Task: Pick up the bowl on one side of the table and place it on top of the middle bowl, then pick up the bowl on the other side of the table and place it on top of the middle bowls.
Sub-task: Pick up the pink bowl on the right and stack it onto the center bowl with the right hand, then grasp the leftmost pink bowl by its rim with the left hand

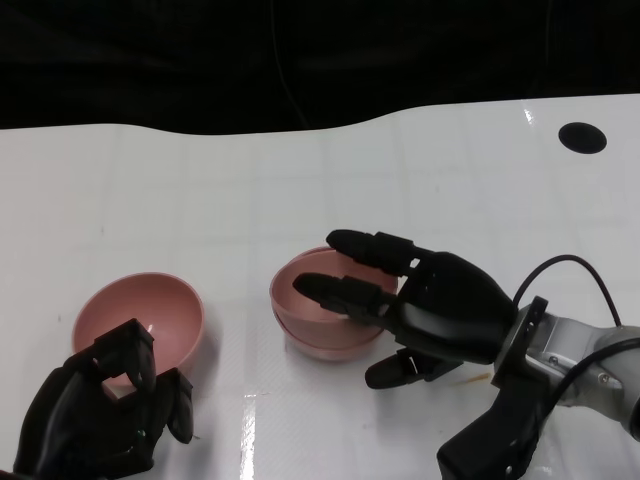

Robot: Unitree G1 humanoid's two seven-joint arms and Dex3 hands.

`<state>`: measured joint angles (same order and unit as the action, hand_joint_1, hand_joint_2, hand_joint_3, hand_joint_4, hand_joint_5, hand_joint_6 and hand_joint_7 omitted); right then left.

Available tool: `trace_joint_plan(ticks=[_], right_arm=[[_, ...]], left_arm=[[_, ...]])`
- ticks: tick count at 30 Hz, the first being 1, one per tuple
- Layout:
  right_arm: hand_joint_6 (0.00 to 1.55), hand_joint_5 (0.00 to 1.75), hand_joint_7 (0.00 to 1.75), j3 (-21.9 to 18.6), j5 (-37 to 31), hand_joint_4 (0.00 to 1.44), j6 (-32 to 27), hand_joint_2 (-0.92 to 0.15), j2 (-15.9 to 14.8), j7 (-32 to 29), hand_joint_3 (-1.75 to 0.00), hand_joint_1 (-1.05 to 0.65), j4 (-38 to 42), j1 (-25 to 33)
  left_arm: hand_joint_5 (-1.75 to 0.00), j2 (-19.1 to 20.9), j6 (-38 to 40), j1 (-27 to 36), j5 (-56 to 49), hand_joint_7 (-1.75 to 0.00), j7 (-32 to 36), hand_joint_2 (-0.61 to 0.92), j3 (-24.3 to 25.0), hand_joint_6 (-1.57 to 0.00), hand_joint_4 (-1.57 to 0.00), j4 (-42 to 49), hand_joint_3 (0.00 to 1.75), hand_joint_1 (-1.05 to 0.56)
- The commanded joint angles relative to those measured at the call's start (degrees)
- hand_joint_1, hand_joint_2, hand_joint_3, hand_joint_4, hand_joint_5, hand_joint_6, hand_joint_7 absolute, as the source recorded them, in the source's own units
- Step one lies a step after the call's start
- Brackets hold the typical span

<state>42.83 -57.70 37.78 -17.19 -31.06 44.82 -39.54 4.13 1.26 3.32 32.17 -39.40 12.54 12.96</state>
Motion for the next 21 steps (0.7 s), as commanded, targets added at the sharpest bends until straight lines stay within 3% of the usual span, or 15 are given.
trace_joint_plan(ticks=[1,17,21], right_arm=[[0.07,0.0,0.01,-1.9,1.9,0.0,0.0,-0.92,-1.6,1.0,-0.59,-0.98,-2.3,1.0],[0.14,0.01,0.03,-12.4,8.0,0.03,1.9,-0.92,-7.1,3.2,-0.52,-0.93,-16.5,7.8],[0.3,0.1,0.06,-16.0,10.3,0.22,5.5,-0.92,-8.1,-0.5,-0.4,-0.86,-16.7,11.1]], left_arm=[[-1.75,0.7,0.3,-0.2,0.6,-1.75,-0.9,0.38,0.6,-0.81,-0.9,0.5,1.46,-0.01],[-1.75,0.1,0.1,0.1,-0.5,-1.75,-0.1,0.34,0.5,-0.83,-0.92,-0.2,1.55,-0.01],[-1.75,0.5,0.0,-0.1,-0.4,-1.75,-0.7,0.34,0.4,-0.83,-0.93,0.1,1.55,-0.03]])
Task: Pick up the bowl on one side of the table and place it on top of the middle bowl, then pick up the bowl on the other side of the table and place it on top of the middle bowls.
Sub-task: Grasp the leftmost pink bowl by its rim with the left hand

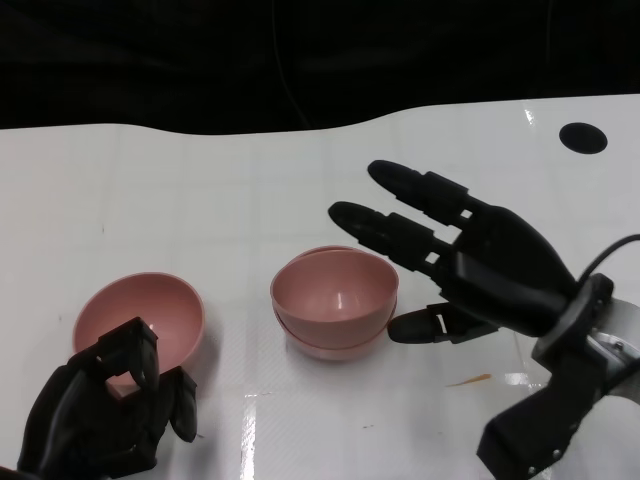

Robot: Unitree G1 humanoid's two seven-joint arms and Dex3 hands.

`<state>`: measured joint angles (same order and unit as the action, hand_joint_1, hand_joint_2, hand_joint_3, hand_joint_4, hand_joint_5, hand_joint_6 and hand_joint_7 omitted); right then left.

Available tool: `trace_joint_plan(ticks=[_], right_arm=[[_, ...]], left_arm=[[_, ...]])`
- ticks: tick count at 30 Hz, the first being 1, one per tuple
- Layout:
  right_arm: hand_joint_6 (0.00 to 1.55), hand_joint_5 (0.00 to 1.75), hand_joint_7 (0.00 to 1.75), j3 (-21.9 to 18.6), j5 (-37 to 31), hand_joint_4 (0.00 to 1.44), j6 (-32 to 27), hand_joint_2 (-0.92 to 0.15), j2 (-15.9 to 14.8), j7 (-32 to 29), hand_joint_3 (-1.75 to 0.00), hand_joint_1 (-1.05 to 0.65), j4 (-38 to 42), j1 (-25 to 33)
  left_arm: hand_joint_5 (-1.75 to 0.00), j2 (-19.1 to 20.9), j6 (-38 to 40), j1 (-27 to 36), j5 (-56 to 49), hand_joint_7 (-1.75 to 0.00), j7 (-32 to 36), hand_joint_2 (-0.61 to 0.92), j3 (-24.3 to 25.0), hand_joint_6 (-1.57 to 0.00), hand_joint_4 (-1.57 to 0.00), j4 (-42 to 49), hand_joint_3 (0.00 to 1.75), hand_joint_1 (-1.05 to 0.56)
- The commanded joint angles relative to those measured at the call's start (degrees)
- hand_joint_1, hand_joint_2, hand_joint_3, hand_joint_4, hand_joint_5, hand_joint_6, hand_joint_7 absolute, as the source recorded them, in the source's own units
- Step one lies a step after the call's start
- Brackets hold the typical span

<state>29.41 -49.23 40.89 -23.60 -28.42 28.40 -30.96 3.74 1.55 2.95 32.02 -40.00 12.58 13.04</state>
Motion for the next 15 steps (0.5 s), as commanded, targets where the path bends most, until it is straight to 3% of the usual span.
trace_joint_plan(ticks=[1,8,12,13,14,15], right_arm=[[0.34,0.13,0.06,-3.3,2.1,0.3,3.2,-0.92,-1.9,-4.2,-0.38,-0.82,0.0,3.1],[0.69,0.23,0.09,-8.8,6.6,0.82,10.2,-0.92,-2.1,-10.1,-0.26,-0.61,5.6,7.8],[0.81,0.26,0.11,-10.9,9.5,0.94,13.5,-0.92,-0.5,-10.9,-0.19,-0.49,8.9,9.2],[0.9,0.46,0.11,-11.5,11.1,0.94,14.5,-0.9,0.0,-10.5,-0.21,-0.36,9.8,9.8],[1.0,0.79,0.1,-12.2,12.8,0.87,15.7,-0.86,0.5,-10.1,-0.27,-0.24,10.9,10.4],[1.06,0.92,0.11,-12.8,14.4,0.85,16.7,-0.85,1.0,-9.5,-0.3,-0.16,11.8,10.8]], left_arm=[[-1.75,1.0,-0.3,0.2,-0.2,-1.75,-0.2,0.33,0.5,-0.83,-0.93,0.1,1.55,-0.03],[-1.75,1.7,-0.2,0.1,-0.5,-1.75,-0.2,0.36,0.7,-0.82,-0.92,0.5,1.49,-0.05],[-1.75,2.0,-0.6,0.0,-0.8,-1.75,-0.2,0.37,0.7,-0.82,-0.92,0.6,1.46,-0.03],[-1.75,2.1,-0.8,0.0,-1.0,-1.75,-0.3,0.38,0.7,-0.82,-0.92,0.8,1.47,-0.03],[-1.75,2.2,-0.9,0.0,-1.1,-1.75,-0.4,0.39,0.8,-0.82,-0.92,0.9,1.47,-0.02],[-1.75,2.2,-0.9,0.0,-1.1,-1.75,-0.3,0.39,0.8,-0.83,-0.93,0.9,1.48,-0.01]])
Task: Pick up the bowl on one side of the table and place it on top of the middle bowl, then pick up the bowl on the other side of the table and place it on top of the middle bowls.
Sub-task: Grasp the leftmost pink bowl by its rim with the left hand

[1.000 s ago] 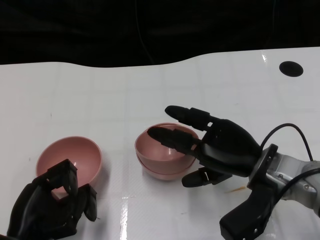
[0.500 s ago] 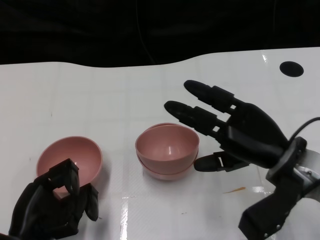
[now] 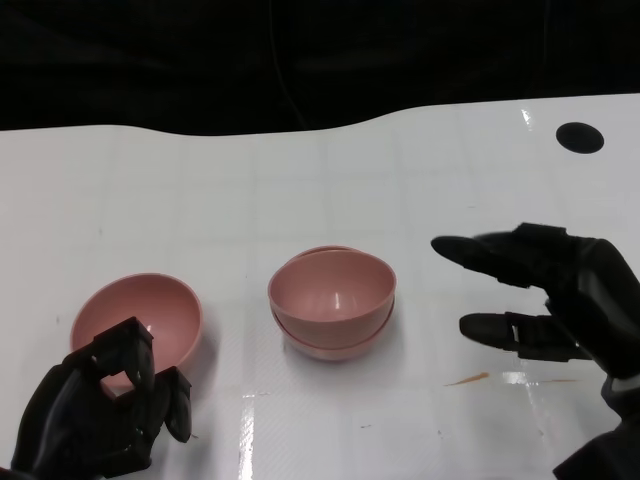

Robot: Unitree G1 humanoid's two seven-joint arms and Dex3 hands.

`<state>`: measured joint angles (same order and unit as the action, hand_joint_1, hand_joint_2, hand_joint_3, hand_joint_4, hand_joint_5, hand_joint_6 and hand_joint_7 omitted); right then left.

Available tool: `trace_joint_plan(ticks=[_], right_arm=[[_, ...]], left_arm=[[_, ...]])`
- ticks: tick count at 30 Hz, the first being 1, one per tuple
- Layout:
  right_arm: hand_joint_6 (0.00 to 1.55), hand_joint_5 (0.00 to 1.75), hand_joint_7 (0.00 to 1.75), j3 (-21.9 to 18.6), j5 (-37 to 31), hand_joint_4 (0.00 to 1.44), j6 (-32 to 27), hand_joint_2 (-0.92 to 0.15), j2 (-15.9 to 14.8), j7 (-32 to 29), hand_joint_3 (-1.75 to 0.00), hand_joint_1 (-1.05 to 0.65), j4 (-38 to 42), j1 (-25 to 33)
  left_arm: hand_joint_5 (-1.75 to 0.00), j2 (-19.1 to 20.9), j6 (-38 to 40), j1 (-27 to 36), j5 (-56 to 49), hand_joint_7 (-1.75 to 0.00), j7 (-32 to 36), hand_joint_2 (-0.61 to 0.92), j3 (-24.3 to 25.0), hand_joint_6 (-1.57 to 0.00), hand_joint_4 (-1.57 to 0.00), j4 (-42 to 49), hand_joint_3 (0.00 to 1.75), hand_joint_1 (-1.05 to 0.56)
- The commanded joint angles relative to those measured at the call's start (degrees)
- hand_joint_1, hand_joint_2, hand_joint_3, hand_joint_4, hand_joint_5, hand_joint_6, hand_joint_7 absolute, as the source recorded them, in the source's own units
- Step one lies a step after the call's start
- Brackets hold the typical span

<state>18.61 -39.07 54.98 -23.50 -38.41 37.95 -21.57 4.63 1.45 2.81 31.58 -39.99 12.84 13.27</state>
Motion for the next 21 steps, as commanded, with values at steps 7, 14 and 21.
trace_joint_plan(ticks=[7,14,21], right_arm=[[1.3,1.14,0.17,-6.2,14.7,1.0,4.2,-0.67,4.3,6.8,-0.79,-0.06,4.6,4.6],[0.92,1.6,1.2,-8.4,33.8,0.94,1.2,-0.58,6.9,27.1,-1.07,-0.07,2.4,9.0],[0.76,1.74,1.53,-11.8,55.9,0.84,-17.2,-0.6,10.9,49.3,-1.06,-0.13,-8.4,15.3]], left_arm=[[-1.75,1.6,-0.5,0.1,0.1,-1.75,-0.9,0.39,1.2,-0.82,-0.92,0.9,1.43,-0.02],[-1.75,-2.0,-8.3,1.8,-4.2,-1.74,6.8,0.48,1.8,-0.82,-0.94,-1.6,1.33,0.01],[-1.75,-2.4,-16.9,2.7,-9.3,-1.69,10.7,0.57,1.7,-0.81,-0.92,-1.4,1.18,-0.04]])
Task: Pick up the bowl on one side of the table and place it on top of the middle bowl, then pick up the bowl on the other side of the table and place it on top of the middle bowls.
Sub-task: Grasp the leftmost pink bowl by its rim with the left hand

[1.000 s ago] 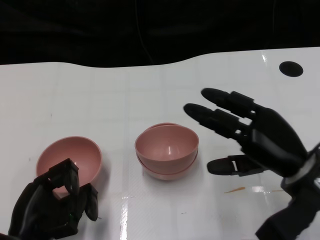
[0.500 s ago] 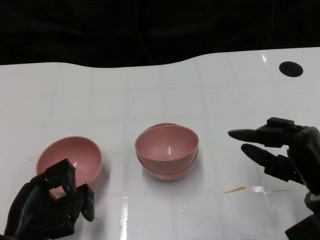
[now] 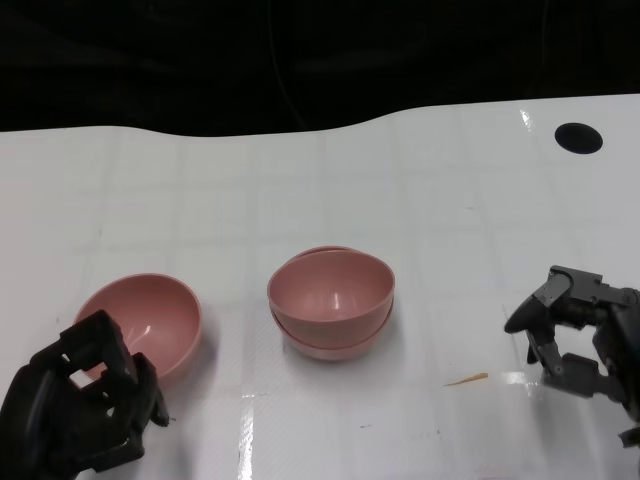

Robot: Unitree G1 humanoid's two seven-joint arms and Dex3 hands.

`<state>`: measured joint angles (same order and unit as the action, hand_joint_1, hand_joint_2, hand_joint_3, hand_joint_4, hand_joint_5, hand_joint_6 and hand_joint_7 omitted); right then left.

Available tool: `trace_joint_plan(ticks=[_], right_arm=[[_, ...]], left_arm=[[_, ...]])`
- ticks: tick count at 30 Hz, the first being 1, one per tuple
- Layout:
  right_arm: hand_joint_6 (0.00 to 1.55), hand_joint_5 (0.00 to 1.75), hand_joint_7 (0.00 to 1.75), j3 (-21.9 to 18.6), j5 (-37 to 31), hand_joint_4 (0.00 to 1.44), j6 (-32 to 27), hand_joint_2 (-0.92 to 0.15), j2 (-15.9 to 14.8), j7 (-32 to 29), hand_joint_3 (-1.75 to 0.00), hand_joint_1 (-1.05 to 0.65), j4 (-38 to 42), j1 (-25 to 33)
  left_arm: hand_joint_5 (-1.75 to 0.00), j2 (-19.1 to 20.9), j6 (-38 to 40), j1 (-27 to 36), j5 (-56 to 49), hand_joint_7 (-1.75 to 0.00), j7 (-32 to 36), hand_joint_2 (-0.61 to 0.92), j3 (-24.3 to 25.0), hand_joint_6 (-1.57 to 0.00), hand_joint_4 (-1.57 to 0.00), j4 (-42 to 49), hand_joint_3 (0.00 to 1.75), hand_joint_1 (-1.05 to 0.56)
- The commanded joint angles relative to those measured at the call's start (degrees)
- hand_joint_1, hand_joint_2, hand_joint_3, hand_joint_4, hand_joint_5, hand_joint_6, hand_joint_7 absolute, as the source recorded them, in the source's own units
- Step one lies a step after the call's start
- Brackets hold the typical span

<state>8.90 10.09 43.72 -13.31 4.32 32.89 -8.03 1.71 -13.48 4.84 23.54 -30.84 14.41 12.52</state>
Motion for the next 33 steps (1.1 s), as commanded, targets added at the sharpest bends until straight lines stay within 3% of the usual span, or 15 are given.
trace_joint_plan(ticks=[1,5,9,15,19,22,23,25,27,29,30,33], right_arm=[[0.74,1.75,1.59,-2.8,8.9,0.86,-8.2,-0.6,1.1,9.2,-1.07,-0.13,-4.4,2.1],[0.72,1.75,1.65,-5.7,15.8,0.88,-18.5,-0.58,2.4,17.4,-1.06,-0.14,-7.9,3.6],[0.71,1.75,1.66,-8.6,17.9,0.91,-23.1,-0.58,3.8,22.5,-0.99,-0.15,-8.0,3.9],[0.71,1.75,1.63,-12.1,19.2,0.89,-28.8,-0.58,6.0,26.3,-0.95,-0.17,-7.8,3.5],[0.7,1.75,1.65,-13.9,19.9,0.88,-34.2,-0.56,6.7,26.8,-0.97,-0.16,-9.3,3.5],[0.69,1.75,1.67,-14.6,19.1,0.88,-35.2,-0.54,7.3,27.2,-1.02,-0.15,-9.9,3.4],[0.69,1.75,1.66,-14.6,18.6,0.88,-34.6,-0.54,7.4,27.8,-1.03,-0.15,-9.6,3.3],[0.69,1.75,1.66,-14.7,17.6,0.88,-34.2,-0.53,7.7,27.9,-1.05,-0.17,-9.3,3.3],[0.7,1.75,1.65,-14.9,17.1,0.88,-34.1,-0.52,8.0,28.1,-1.06,-0.17,-9.3,3.3],[0.7,1.75,1.65,-15.0,16.1,0.88,-33.4,-0.52,8.2,28.4,-1.06,-0.17,-9.3,3.4],[0.69,1.75,1.65,-15.0,15.4,0.87,-32.8,-0.52,8.3,28.5,-1.06,-0.17,-9.2,3.4],[0.69,1.75,1.64,-15.1,14.1,0.87,-32.4,-0.52,8.6,28.3,-1.04,-0.18,-9.5,3.8]], left_arm=[[-1.75,0.5,-2.3,0.7,-1.7,-1.68,1.9,0.57,0.1,-0.8,-0.92,-0.8,1.18,-0.03],[-1.75,0.9,-3.4,2.0,-4.9,-1.62,4.9,0.55,-0.5,-0.81,-0.89,-3.4,1.22,0.0],[-1.71,1.6,-6.2,3.0,-7.5,-1.56,6.4,0.54,-1.1,-0.8,-0.86,-6.1,1.25,0.03],[-1.6,3.3,-8.9,4.0,-11.0,-1.47,8.4,0.57,-1.2,-0.77,-0.82,-10.8,1.19,0.04],[-1.51,5.0,-4.2,6.8,-15.4,-1.3,12.1,0.53,-1.5,-0.74,-0.74,-20.5,1.16,0.01],[-1.31,7.3,-0.2,8.5,-16.9,-1.02,12.8,0.49,-1.3,-0.72,-0.62,-27.5,1.03,-0.09],[-1.22,8.8,0.2,8.9,-19.3,-0.9,13.1,0.53,-1.0,-0.71,-0.6,-29.6,0.92,-0.16],[-0.93,11.8,0.3,9.4,-24.9,-0.55,13.7,0.77,-0.2,-0.77,-0.62,-33.1,0.42,-0.31],[-0.76,13.4,0.2,9.7,-28.2,-0.34,14.4,0.89,0.1,-0.81,-0.65,-34.9,0.18,-0.42],[-0.72,16.0,2.5,9.9,-33.7,-0.3,14.3,0.91,0.9,-0.83,-0.66,-38.7,0.14,-0.44],[-0.5,17.7,4.2,10.0,-37.5,-0.18,14.0,0.92,1.5,-0.81,-0.67,-41.4,0.14,-0.55],[-0.26,21.2,8.8,9.9,-47.0,-0.07,13.0,0.92,1.7,-0.82,-0.73,-47.3,0.09,-0.64]])
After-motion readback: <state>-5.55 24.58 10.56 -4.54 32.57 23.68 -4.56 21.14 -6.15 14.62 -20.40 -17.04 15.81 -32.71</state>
